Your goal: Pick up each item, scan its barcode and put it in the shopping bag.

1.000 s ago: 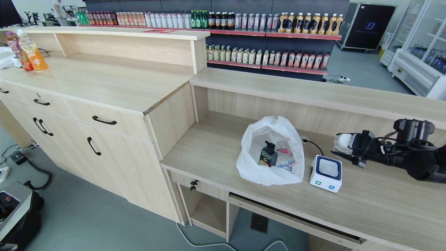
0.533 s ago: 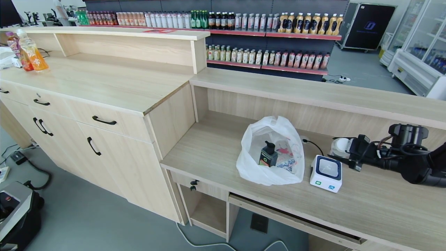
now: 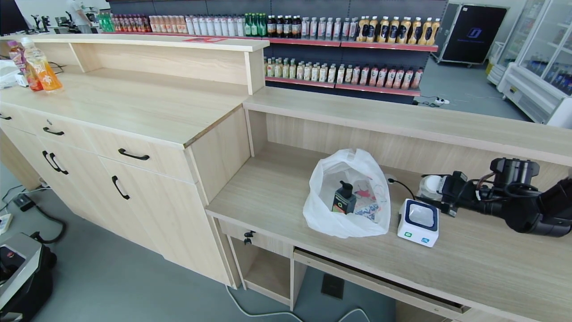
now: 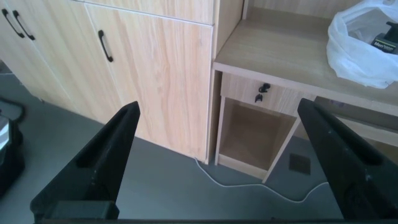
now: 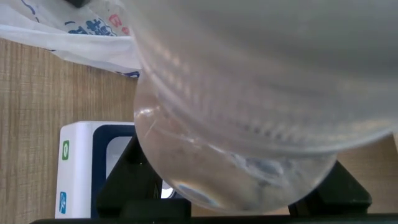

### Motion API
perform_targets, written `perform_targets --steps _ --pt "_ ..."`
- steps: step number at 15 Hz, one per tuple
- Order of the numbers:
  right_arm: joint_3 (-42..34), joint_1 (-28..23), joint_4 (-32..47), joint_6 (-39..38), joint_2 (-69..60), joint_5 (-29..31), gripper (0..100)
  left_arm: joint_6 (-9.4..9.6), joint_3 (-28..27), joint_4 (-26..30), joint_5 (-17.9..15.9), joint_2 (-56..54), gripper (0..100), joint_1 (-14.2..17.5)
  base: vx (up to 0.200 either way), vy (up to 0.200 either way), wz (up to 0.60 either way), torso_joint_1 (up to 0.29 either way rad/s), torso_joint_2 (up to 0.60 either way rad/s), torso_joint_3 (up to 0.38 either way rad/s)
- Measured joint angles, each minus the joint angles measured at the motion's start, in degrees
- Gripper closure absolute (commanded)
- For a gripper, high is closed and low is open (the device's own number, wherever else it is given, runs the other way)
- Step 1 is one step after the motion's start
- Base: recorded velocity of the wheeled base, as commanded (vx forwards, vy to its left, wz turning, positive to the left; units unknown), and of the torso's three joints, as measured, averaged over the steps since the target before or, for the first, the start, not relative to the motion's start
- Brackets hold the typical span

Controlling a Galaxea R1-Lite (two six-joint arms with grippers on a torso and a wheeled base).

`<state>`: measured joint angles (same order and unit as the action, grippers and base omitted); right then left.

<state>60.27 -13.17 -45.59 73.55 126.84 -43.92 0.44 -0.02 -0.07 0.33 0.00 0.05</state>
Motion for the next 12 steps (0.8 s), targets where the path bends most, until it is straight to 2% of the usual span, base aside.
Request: perform_targets --steps 12 --pt "3.45 1.12 -0.09 -0.17 3.25 0.00 100 0.00 0.00 0.02 -0.01 0.00 0 0.00 0.000 0.000 0.00 0.000 0.00 0.000"
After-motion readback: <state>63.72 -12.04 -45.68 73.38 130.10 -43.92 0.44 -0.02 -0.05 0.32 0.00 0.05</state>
